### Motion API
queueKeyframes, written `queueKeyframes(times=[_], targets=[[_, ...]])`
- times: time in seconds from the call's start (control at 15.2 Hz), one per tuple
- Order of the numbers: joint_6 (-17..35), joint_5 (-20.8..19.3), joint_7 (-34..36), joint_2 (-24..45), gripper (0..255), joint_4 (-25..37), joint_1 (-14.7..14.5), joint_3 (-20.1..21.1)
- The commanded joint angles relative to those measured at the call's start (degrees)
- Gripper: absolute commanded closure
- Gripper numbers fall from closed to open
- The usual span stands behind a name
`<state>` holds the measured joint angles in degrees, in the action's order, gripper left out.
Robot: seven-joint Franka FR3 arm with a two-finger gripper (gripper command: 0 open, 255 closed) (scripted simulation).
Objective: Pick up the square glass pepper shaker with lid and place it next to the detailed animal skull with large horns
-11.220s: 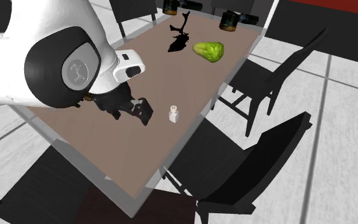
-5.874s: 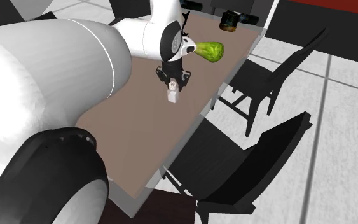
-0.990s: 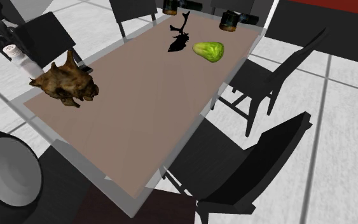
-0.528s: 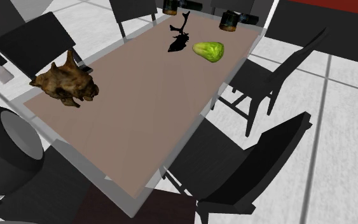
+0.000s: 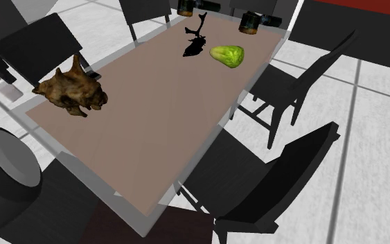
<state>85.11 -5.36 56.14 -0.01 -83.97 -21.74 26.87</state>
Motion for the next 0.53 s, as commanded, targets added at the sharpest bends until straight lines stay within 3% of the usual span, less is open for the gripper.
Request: queueKeyframes(times=[0.0, 0.46], targets=[[1.81, 0.34, -0.15, -0.72, 255, -2.4, 0.17, -0.17], [7.72, 1.19, -0.31, -2.61, 255, -9.97, 0.45, -0.53]])
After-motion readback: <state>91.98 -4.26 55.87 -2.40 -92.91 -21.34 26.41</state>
